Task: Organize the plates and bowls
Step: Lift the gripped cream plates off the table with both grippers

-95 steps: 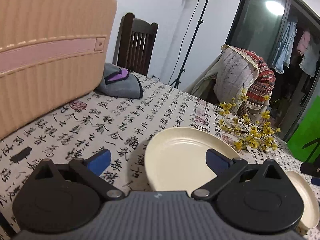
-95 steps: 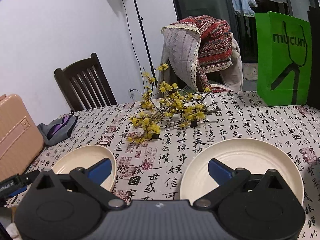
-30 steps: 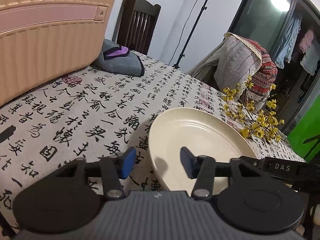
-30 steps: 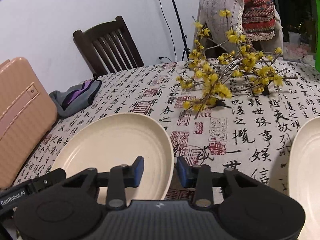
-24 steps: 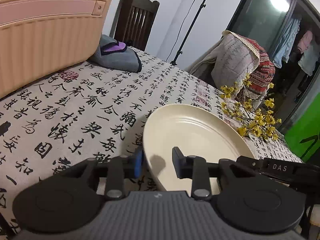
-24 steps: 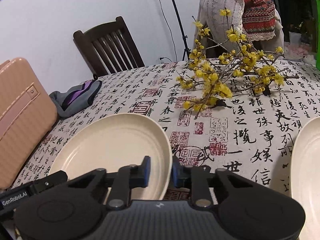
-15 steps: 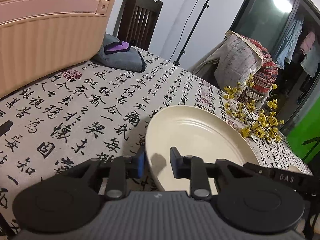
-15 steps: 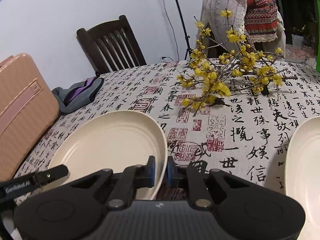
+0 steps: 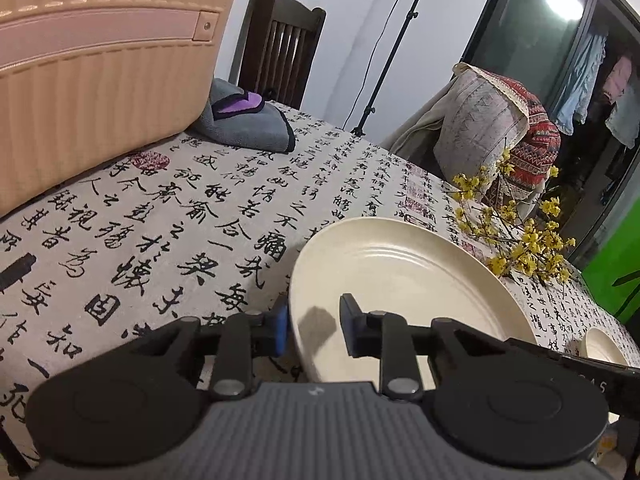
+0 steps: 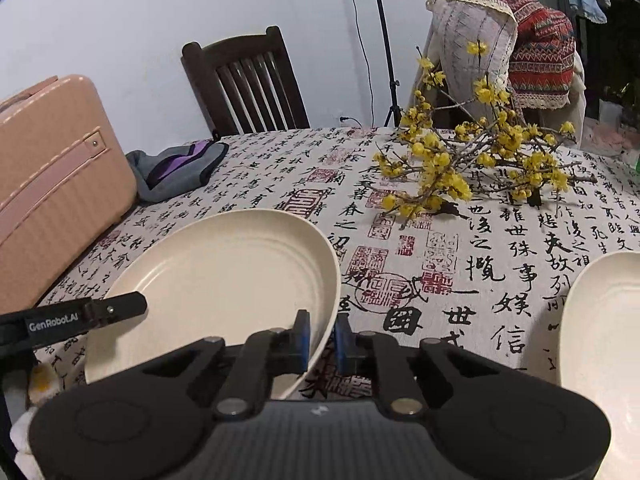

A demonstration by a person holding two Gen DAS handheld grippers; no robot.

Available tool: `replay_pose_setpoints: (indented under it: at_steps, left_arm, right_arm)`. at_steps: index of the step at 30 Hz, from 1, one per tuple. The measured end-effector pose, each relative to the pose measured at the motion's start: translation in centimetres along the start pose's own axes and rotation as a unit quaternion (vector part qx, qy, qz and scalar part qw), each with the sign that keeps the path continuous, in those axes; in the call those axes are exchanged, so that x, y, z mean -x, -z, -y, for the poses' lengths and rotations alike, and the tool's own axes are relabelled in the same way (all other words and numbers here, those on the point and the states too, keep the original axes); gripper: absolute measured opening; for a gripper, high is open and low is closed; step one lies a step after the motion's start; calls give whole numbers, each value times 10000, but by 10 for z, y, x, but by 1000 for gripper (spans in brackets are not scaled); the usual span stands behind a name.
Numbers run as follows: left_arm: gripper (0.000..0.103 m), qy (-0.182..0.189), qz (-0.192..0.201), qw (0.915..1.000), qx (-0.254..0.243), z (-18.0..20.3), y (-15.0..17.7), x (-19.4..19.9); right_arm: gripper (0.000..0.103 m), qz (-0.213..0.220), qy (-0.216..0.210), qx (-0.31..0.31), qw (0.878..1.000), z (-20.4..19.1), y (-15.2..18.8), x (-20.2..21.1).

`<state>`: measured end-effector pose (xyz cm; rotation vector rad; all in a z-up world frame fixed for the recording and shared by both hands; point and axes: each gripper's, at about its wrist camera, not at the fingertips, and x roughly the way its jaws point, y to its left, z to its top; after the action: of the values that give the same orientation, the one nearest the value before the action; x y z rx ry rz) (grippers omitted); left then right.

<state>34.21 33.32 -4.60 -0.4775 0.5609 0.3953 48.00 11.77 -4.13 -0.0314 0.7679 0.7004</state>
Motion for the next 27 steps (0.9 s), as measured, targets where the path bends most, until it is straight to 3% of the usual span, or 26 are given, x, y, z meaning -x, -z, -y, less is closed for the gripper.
replay_pose_setpoints:
  at_steps: [27]
  left_arm:
    - [26,359,409,9977,-395,19,4,26]
  right_arm:
    - [13,282,122,-177,9994,7,7,34]
